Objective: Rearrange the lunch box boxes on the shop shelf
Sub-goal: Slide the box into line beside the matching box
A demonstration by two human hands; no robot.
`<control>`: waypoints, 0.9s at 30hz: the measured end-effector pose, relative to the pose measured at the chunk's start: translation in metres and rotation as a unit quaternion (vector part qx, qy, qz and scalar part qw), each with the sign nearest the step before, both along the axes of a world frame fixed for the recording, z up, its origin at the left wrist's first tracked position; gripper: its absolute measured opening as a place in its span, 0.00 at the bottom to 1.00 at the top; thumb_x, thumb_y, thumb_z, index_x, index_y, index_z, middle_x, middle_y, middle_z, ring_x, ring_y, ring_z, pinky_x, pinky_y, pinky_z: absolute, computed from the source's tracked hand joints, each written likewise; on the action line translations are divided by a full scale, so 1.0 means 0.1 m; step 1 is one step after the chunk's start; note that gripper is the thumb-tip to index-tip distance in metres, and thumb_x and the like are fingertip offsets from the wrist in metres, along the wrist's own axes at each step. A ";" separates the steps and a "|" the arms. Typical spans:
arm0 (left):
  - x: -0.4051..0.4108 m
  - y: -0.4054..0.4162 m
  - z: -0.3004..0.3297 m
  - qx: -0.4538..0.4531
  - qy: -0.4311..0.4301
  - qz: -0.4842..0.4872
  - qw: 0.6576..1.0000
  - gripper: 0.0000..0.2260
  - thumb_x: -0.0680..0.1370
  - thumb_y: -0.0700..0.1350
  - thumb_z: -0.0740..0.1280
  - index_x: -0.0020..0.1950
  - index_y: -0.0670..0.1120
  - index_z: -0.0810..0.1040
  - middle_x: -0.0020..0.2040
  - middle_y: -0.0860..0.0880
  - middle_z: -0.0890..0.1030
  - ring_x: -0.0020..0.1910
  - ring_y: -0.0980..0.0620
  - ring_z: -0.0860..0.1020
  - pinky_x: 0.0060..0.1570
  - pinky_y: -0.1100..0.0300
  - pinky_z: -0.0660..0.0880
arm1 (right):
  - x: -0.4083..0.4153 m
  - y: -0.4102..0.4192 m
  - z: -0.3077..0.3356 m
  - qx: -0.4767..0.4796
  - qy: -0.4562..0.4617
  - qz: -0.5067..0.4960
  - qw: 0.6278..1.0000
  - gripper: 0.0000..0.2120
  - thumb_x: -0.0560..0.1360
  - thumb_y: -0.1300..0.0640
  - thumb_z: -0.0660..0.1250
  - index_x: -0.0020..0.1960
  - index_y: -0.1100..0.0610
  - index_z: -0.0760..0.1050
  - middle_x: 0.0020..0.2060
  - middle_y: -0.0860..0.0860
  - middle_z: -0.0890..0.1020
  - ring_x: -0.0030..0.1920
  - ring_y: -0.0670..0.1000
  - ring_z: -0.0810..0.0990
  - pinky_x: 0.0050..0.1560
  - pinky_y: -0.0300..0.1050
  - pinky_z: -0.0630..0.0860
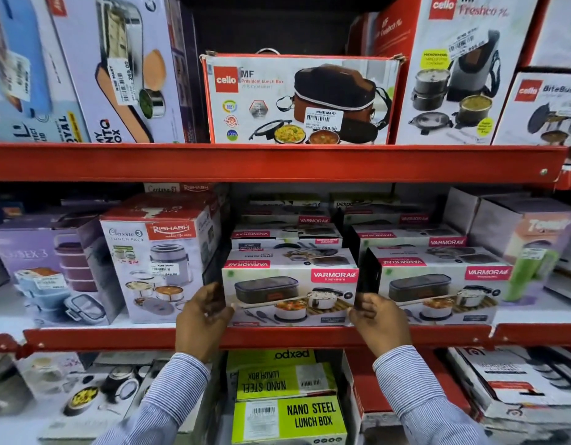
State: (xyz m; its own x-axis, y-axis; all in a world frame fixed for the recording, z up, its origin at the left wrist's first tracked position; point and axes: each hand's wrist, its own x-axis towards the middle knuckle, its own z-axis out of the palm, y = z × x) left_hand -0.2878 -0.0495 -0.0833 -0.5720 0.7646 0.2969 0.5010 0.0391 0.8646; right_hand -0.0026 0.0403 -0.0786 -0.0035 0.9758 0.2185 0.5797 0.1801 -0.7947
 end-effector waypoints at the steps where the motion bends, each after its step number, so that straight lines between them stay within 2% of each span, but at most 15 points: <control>1: 0.00 0.00 0.01 0.004 -0.004 0.003 1.000 0.25 0.71 0.45 0.76 0.67 0.47 0.77 0.53 0.48 0.87 0.51 0.50 0.84 0.57 0.54 0.78 | 0.00 0.00 -0.01 0.001 0.009 0.001 1.000 0.19 0.71 0.59 0.73 0.61 0.60 0.78 0.53 0.54 0.84 0.43 0.45 0.81 0.39 0.26 0.70; 3: 0.02 0.01 0.01 0.011 -0.028 0.000 1.000 0.24 0.70 0.44 0.76 0.66 0.45 0.78 0.54 0.47 0.86 0.51 0.50 0.84 0.58 0.55 0.78 | -0.01 0.00 -0.03 0.008 0.018 0.009 1.000 0.22 0.71 0.59 0.72 0.64 0.62 0.76 0.56 0.56 0.83 0.49 0.48 0.83 0.43 0.27 0.71; 5: 0.02 0.01 0.00 0.014 -0.046 -0.006 0.999 0.24 0.70 0.44 0.77 0.65 0.44 0.79 0.54 0.46 0.86 0.52 0.51 0.84 0.60 0.50 0.79 | -0.01 -0.01 -0.04 0.009 0.024 0.013 1.000 0.22 0.71 0.60 0.72 0.65 0.63 0.75 0.58 0.58 0.83 0.53 0.51 0.83 0.49 0.34 0.74; 7: 0.02 0.00 -0.02 0.017 -0.052 -0.004 0.998 0.23 0.70 0.44 0.77 0.64 0.44 0.80 0.54 0.45 0.87 0.53 0.51 0.84 0.61 0.47 0.79 | 0.00 -0.03 -0.04 0.012 0.027 0.014 0.999 0.22 0.72 0.61 0.72 0.65 0.63 0.75 0.57 0.59 0.83 0.54 0.53 0.83 0.51 0.37 0.74; 18: 0.05 -0.10 -0.04 0.028 -0.043 0.000 0.999 0.20 0.71 0.42 0.76 0.62 0.44 0.81 0.53 0.44 0.87 0.51 0.52 0.84 0.58 0.54 0.79 | 0.07 -0.12 -0.09 0.048 0.016 0.021 0.999 0.19 0.70 0.58 0.73 0.60 0.61 0.79 0.55 0.57 0.85 0.55 0.51 0.83 0.57 0.44 0.78; 21: 0.04 -0.13 -0.05 0.034 -0.031 0.008 0.999 0.22 0.70 0.45 0.77 0.64 0.47 0.80 0.54 0.46 0.87 0.50 0.52 0.84 0.57 0.51 0.80 | 0.10 -0.17 -0.08 0.043 0.039 0.017 0.998 0.21 0.70 0.59 0.74 0.61 0.61 0.78 0.55 0.55 0.85 0.53 0.49 0.83 0.59 0.49 0.79; 23: 0.11 -0.19 -0.05 0.069 -0.018 0.028 0.997 0.22 0.70 0.46 0.77 0.64 0.48 0.80 0.55 0.48 0.86 0.50 0.50 0.84 0.55 0.49 0.82 | 0.16 -0.23 -0.07 0.056 0.059 0.012 0.997 0.19 0.70 0.60 0.73 0.60 0.59 0.79 0.53 0.52 0.85 0.49 0.45 0.83 0.57 0.47 0.80; 25: 0.26 -0.26 -0.03 0.130 0.025 0.053 0.990 0.19 0.71 0.44 0.76 0.61 0.46 0.81 0.55 0.48 0.84 0.49 0.50 0.83 0.51 0.54 0.81 | 0.27 -0.30 -0.09 0.075 0.079 0.000 0.994 0.17 0.70 0.61 0.73 0.59 0.57 0.80 0.51 0.50 0.86 0.47 0.41 0.83 0.55 0.43 0.80; 27: 0.47 -0.32 0.00 0.188 0.075 0.049 0.978 0.14 0.73 0.43 0.75 0.57 0.45 0.81 0.53 0.48 0.83 0.48 0.51 0.82 0.49 0.56 0.81 | 0.42 -0.37 -0.13 0.095 0.104 -0.020 0.990 0.14 0.71 0.62 0.72 0.56 0.55 0.81 0.48 0.48 0.86 0.45 0.41 0.84 0.52 0.44 0.82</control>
State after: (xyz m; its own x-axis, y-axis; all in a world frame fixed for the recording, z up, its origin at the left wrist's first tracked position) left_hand -0.2403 -0.0814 -0.0831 -0.5647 0.5296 0.6330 0.6335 -0.2134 0.7437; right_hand 0.0391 0.0035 -0.0919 0.0988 0.9151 0.3909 0.4175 0.3184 -0.8511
